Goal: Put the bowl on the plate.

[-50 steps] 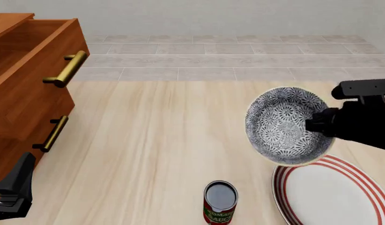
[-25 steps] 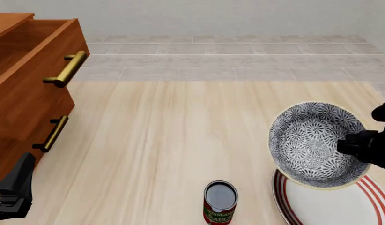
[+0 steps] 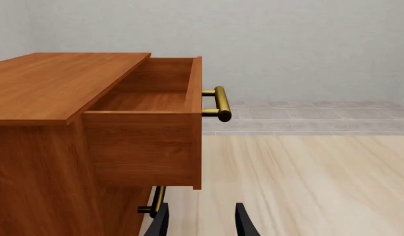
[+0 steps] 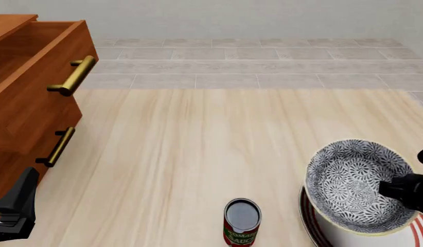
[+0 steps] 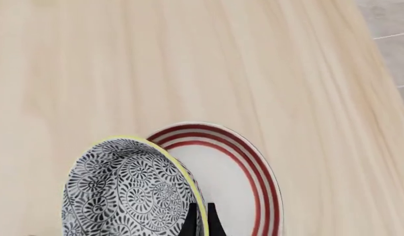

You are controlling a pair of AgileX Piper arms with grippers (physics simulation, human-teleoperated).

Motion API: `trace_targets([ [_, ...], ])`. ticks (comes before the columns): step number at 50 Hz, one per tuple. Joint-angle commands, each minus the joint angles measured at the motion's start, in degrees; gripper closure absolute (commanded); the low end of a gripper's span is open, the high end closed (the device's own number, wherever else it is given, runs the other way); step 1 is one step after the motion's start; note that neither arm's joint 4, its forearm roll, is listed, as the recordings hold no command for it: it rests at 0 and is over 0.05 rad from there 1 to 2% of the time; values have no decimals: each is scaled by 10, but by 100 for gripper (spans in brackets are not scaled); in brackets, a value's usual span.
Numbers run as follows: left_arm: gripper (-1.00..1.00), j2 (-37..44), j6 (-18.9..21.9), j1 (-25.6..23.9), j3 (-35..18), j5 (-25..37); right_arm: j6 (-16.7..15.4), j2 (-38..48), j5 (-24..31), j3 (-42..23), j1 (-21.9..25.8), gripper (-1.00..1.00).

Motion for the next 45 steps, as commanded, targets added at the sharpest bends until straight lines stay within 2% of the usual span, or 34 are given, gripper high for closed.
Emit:
trace_targets([
  [1,-100,0,0,0,0,0,0,0,-8,24,-20,100],
  [17,-100,0,0,0,0,0,-12,-13,9,40,-38,100],
  [34,-100,0,0,0,0,0,1,7,-39,88,-45,100],
  [45,-100,0,0,0,0,0,-2,22,-63,102,-54,100],
])
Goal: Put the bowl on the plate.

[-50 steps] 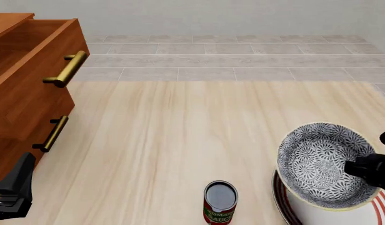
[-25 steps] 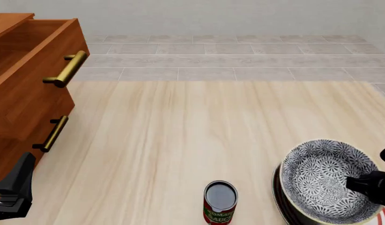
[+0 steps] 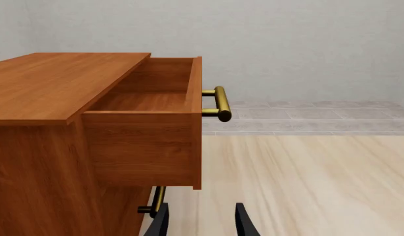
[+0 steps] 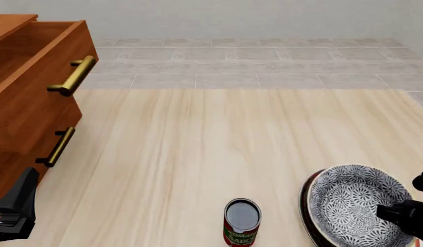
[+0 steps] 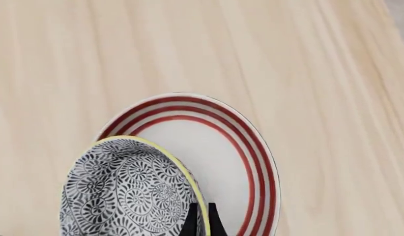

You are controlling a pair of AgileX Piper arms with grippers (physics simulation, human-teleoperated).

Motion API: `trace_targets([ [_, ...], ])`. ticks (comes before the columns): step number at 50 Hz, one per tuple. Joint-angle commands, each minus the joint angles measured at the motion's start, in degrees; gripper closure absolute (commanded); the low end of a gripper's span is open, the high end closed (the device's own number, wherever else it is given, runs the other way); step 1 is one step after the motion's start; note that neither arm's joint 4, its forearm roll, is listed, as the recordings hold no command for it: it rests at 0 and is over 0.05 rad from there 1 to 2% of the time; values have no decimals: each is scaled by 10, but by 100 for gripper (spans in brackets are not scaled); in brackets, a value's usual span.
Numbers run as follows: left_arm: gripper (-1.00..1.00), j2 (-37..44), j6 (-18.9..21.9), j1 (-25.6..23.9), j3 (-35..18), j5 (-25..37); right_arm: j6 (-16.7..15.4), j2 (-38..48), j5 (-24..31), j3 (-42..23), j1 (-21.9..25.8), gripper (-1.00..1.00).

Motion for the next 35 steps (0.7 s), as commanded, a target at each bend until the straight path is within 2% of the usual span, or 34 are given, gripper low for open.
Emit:
trace_targets([
  [1,-100,0,0,0,0,0,3,16,-27,21,-4,100],
  [10,-100,0,0,0,0,0,0,31,-46,27,-12,100],
  [17,-100,0,0,0,0,0,-14,33,-46,25,-26,100],
  [18,-100,0,0,0,0,0,-14,32,-45,25,-26,-100],
  [35,-100,0,0,0,0,0,-22,19,-24,9,-28,-100],
])
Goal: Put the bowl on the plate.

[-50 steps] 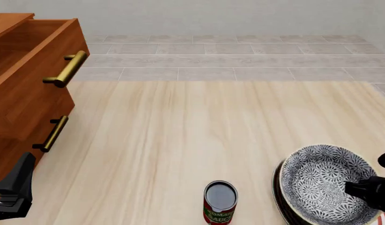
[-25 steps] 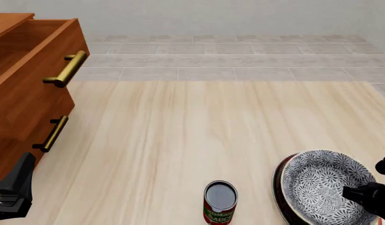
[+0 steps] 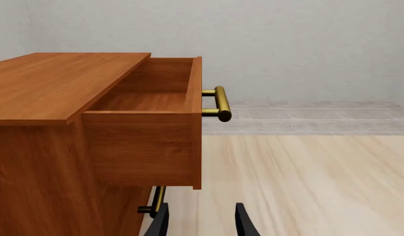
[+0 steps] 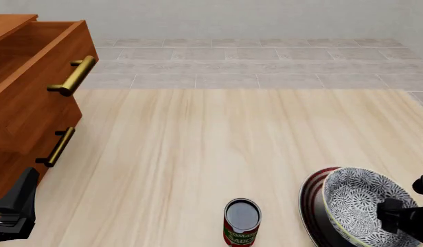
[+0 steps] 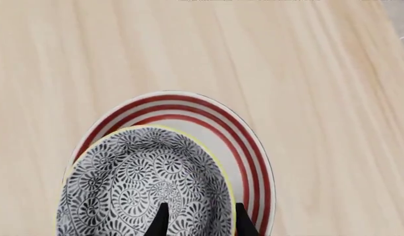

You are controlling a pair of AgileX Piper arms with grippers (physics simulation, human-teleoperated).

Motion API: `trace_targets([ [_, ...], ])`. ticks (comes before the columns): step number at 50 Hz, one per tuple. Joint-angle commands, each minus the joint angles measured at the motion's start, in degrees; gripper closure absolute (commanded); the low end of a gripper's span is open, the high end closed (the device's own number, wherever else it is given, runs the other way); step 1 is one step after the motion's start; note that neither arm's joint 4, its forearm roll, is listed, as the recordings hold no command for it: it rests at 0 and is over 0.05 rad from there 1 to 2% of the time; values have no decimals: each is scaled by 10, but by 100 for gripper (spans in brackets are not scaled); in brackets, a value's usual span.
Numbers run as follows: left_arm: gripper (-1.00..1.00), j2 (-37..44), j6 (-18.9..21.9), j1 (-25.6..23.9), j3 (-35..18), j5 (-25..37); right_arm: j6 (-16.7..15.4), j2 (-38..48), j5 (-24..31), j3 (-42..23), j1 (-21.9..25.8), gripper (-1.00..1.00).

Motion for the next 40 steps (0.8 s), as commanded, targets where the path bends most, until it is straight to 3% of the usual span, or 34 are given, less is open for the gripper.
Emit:
trace_targets([
  [1,-100,0,0,0,0,0,-8,-8,13,-9,-4,-100],
  [40,-100,0,0,0,0,0,-51,-70,147,-164,-4,-100],
])
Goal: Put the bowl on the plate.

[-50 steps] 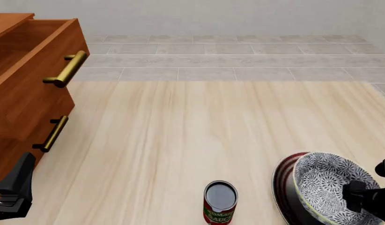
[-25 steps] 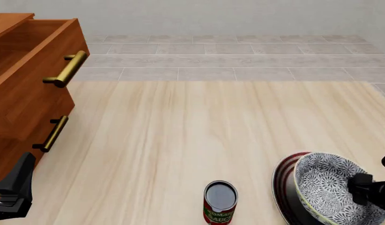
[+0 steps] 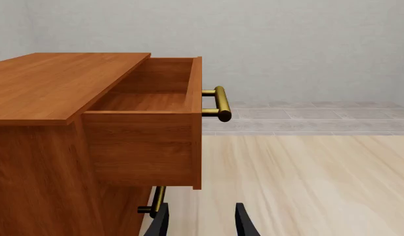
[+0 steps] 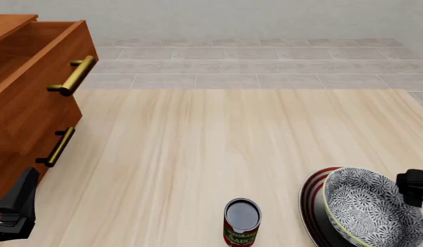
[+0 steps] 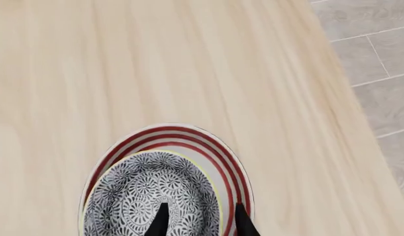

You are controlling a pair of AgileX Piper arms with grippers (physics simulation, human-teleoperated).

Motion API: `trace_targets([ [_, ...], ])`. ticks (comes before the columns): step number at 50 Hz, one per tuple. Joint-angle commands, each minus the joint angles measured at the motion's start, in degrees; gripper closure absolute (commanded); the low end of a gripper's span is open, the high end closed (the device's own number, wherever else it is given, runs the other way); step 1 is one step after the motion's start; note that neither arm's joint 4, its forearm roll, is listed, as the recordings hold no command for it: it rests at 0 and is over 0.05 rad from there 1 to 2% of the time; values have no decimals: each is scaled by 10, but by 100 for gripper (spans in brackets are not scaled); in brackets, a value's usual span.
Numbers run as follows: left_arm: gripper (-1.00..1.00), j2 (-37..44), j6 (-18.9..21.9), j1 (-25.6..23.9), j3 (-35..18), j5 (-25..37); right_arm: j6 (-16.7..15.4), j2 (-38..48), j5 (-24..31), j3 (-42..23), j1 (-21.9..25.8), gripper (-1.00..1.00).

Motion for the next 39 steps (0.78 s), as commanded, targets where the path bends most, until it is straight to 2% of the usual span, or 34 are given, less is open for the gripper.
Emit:
trace_targets([
  [1,-100,0,0,0,0,0,-14,-15,35,-43,-1,-100],
  [15,-100,0,0,0,0,0,-32,-25,78,-109,2,-100],
  [31,-100,0,0,0,0,0,-39,-17,78,-128,15,-100],
  [39,-100,0,0,0,0,0,-49,-18,98,-165,29,-100],
])
